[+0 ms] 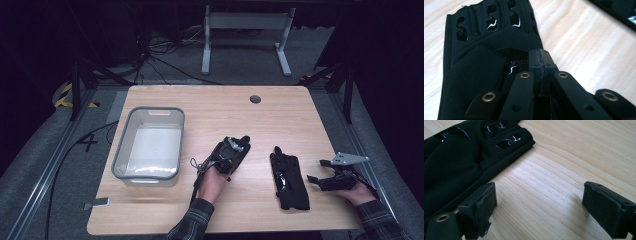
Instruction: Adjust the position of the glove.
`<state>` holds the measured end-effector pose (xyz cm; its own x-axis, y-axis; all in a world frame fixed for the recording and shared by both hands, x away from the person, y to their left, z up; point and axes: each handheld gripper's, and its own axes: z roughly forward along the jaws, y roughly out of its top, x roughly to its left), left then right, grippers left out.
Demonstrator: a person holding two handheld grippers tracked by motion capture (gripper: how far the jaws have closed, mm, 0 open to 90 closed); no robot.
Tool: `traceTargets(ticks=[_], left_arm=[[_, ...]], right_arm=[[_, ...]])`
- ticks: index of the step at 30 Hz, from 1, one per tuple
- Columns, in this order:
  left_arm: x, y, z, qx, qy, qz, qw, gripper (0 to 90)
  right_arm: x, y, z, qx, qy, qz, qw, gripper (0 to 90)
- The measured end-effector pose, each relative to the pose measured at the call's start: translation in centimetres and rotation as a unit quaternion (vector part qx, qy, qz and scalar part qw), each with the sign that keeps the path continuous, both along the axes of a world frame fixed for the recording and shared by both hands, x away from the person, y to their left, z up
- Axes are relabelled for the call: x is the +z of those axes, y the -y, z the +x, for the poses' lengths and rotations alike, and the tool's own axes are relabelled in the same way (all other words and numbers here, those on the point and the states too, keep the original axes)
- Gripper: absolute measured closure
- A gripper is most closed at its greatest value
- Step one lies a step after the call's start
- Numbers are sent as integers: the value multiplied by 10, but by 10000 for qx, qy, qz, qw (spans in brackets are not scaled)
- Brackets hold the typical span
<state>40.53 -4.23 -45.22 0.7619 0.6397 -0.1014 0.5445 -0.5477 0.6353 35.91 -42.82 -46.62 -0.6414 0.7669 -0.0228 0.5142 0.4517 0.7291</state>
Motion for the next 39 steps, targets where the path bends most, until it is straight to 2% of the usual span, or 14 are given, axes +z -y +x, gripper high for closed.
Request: traceTargets(ticks=[7, 11, 15, 19, 22, 26, 29, 32, 34, 39], left_arm=[[1, 20, -13, -349, -67, -23, 9994, 897], [2, 24, -16, -385, -41, -73, 9992, 897], [11, 15, -16, -304, 76, -129, 9994, 897], [17, -5, -11, -22, 195, -168, 9997, 897], [19, -21, -6, 241, 197, -191, 9993, 897], [19, -35, 1, 434, 205, -132, 9988, 897], [15, -42, 5, 557, 112, -93, 9983, 897], [10, -43, 8, 561, 24, -34, 9984, 897], [6, -41, 8, 527, -42, 77, 9986, 897], [6, -36, -2, 271, -105, 177, 9994, 897]], right_arm=[[0, 0, 0, 0, -1, 0, 10000, 127], [0, 0, 0, -1, 0, 0, 10000, 127], [0, 0, 0, -2, -2, 1, 10000, 127], [0, 0, 0, -1, -1, 1, 10000, 127], [0, 0, 0, 3, 0, -2, 10000, 126], [0, 0, 0, 2, -2, -2, 10000, 125], [0, 0, 0, 2, -2, -3, 10000, 125], [0, 0, 0, 2, -3, -2, 10000, 125], [0, 0, 0, 2, -2, -2, 10000, 125], [0, 0, 0, 2, 0, -2, 10000, 125]])
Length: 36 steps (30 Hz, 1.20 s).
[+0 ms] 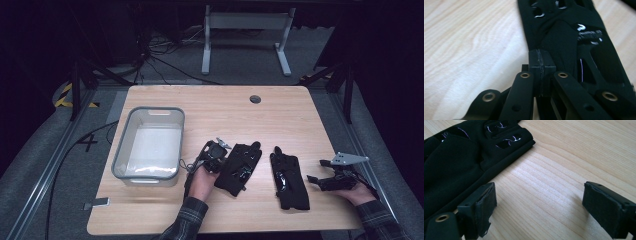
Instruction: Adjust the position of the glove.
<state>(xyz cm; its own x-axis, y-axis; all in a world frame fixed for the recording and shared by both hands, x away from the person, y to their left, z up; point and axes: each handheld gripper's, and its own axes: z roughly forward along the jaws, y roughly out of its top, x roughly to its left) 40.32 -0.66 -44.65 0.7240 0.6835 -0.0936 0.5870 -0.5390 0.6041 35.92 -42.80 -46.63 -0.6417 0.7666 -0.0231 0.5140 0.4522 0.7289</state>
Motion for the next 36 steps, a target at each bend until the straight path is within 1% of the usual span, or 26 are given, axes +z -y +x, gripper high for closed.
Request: traceTargets(ticks=[1, 2, 5, 7, 10, 12, 16, 17, 20, 21, 22, 23, 24, 25, 26, 27, 28, 29, 33, 35, 36], left_arm=[[-1, 1, -4, -30, 28, 21, 10000, 897], [-1, 2, -9, -139, -30, -4, 9999, 897], [-1, 6, -16, -242, -13, -1, 9997, 897], [-1, 8, -20, -314, -33, -26, 9995, 897], [-1, 13, -26, -471, -63, -19, 9989, 897], [-2, 17, -30, -528, -53, -7, 9986, 897], [-1, 18, -32, -525, -24, -35, 9986, 895], [1, 16, -31, -508, -11, -90, 9987, 890], [2, 14, -30, -467, 5, -112, 9988, 873], [3, 13, -30, -413, 24, -164, 9990, 860], [4, 11, -29, -409, 34, -170, 9990, 832], [3, 10, -29, -374, 36, -219, 9991, 809], [3, 9, -29, -354, 52, -209, 9991, 779], [3, 8, -28, -322, 48, -250, 9992, 734], [3, 6, -27, -306, 49, -258, 9992, 697], [3, 6, -27, -283, 71, -294, 9991, 634], [4, 4, -26, -272, 91, -321, 9991, 595], [4, 3, -26, -259, 112, -335, 9990, 557], [5, 2, -26, -252, 164, -461, 9985, 444], [5, 2, -26, -299, 171, -522, 9980, 396], [5, 2, -26, -317, 175, -525, 9980, 375]], right_arm=[[0, 0, 0, 0, -2, 0, 10000, 125], [0, 0, 0, 1, -2, 0, 10000, 125], [0, 0, 0, 0, -1, 0, 10000, 125], [0, 0, 0, 0, -3, 1, 10000, 125], [0, 0, 0, 0, -3, 0, 10000, 125], [0, 0, 0, 0, -2, 0, 10000, 125], [0, 0, 0, 0, -1, -1, 10000, 125], [0, 0, 0, 9, -2, -3, 10000, 124], [1, 0, 1, 53, -22, -21, 10000, 134], [2, -1, 1, 68, -42, -34, 10000, 187], [4, -2, 0, 86, -88, -19, 9999, 232], [6, -3, 0, 123, -87, 7, 9999, 268], [8, -4, -1, 174, -43, 40, 9998, 323], [11, -6, -3, 215, -3, 76, 9997, 424], [14, -7, -4, 266, 6, 143, 9995, 478], [17, -10, -6, 353, 19, 226, 9991, 568], [18, -12, -7, 414, 3, 256, 9988, 626], [20, -16, -8, 534, 7, 279, 9982, 679], [18, -30, -10, 873, -135, 282, 9957, 828], [15, -39, -10, 1044, -235, 242, 9940, 882], [14, -43, -10, 1109, -269, 225, 9932, 894]])
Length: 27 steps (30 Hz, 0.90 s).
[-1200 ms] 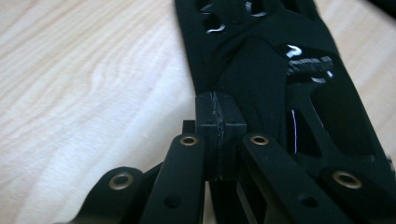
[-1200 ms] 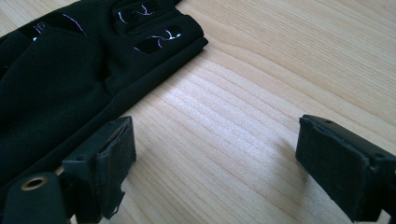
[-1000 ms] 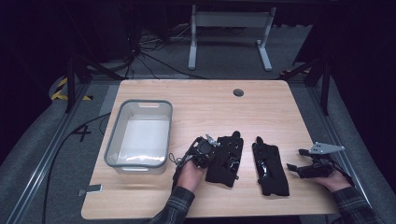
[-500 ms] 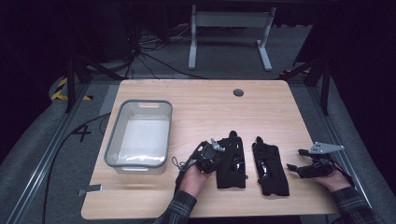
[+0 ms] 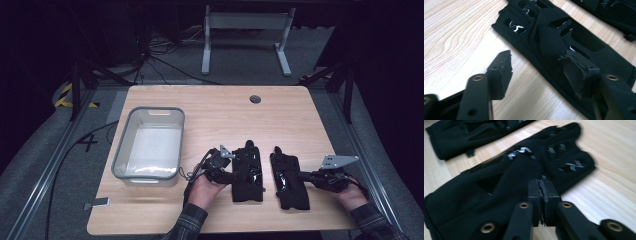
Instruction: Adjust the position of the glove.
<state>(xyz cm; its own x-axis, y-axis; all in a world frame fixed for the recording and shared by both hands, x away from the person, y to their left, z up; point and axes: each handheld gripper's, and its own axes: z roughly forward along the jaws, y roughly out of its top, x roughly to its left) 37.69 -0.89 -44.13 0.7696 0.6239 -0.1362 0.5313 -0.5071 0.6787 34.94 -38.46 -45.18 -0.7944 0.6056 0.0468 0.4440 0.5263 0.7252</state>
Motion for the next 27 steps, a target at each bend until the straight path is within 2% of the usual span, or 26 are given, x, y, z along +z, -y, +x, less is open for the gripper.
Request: traceTargets(ticks=[5, 12, 16, 22, 27], left_arm=[[-4, 6, 0, -104, -76, -9, 9999, 307], [-11, 16, 1, -126, -186, 157, 9996, 324], [-13, 19, 1, -207, -279, 248, 9991, 422], [-12, 19, 1, -203, -337, 245, 9989, 576], [-11, 19, 0, -196, -331, 231, 9990, 757]], right_arm=[[-3, -13, 1, 185, -71, -155, 9997, 897], [-4, -15, 2, 204, -32, -175, 9996, 897], [-4, -21, 5, 238, -20, -171, 9996, 898], [-4, -28, 9, 280, -18, -187, 9994, 898], [-4, -34, 11, 290, -8, -188, 9994, 897]])
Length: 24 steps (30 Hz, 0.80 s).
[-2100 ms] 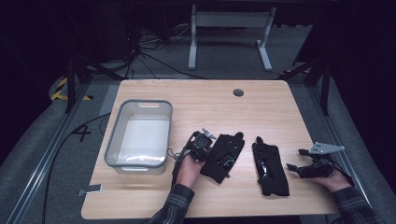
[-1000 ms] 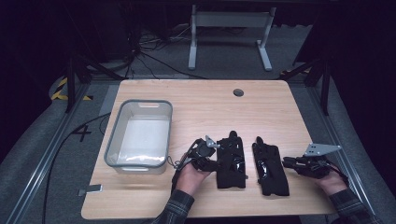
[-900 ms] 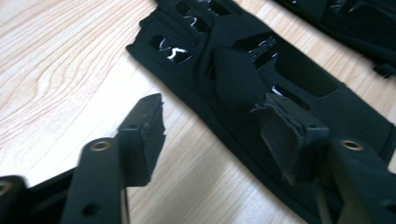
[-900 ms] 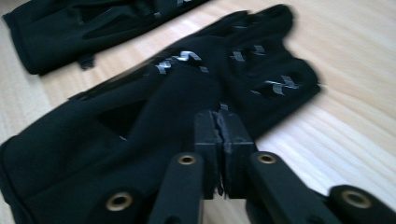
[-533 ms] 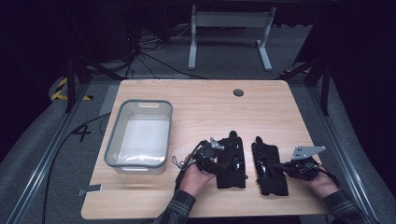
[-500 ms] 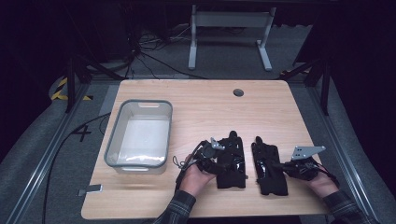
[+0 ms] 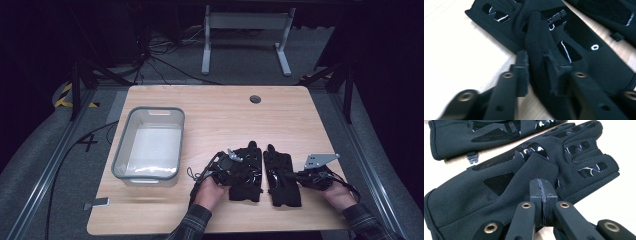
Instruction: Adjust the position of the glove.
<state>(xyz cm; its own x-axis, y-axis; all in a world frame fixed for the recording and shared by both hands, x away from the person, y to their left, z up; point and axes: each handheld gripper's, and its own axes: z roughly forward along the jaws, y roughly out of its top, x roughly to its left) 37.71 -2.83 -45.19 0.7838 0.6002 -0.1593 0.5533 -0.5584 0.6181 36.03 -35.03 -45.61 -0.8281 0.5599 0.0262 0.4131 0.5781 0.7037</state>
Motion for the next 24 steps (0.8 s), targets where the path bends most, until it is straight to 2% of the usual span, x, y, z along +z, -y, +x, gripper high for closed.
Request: traceTargets(ticks=[3, 6, 9, 10, 16, 24], left_arm=[[2, -1, 0, 45, -36, -99, 9999, 809], [4, -2, 0, 64, -47, -212, 9997, 822], [9, -3, -2, 63, -42, -414, 9991, 827], [9, -3, -2, 63, -42, -414, 9991, 828], [23, -5, -3, -41, -61, -799, 9968, 835], [35, -6, -3, -80, 36, -949, 9954, 845]], right_arm=[[0, -3, 1, 18, -5, -19, 10000, 897], [0, -5, 2, 12, -9, 6, 10000, 897], [0, -5, 2, 21, -21, 16, 10000, 898], [0, -5, 2, 21, -21, 16, 10000, 898], [0, -10, 3, 104, -44, 0, 9999, 897], [1, -18, 5, 229, -18, -66, 9997, 897]])
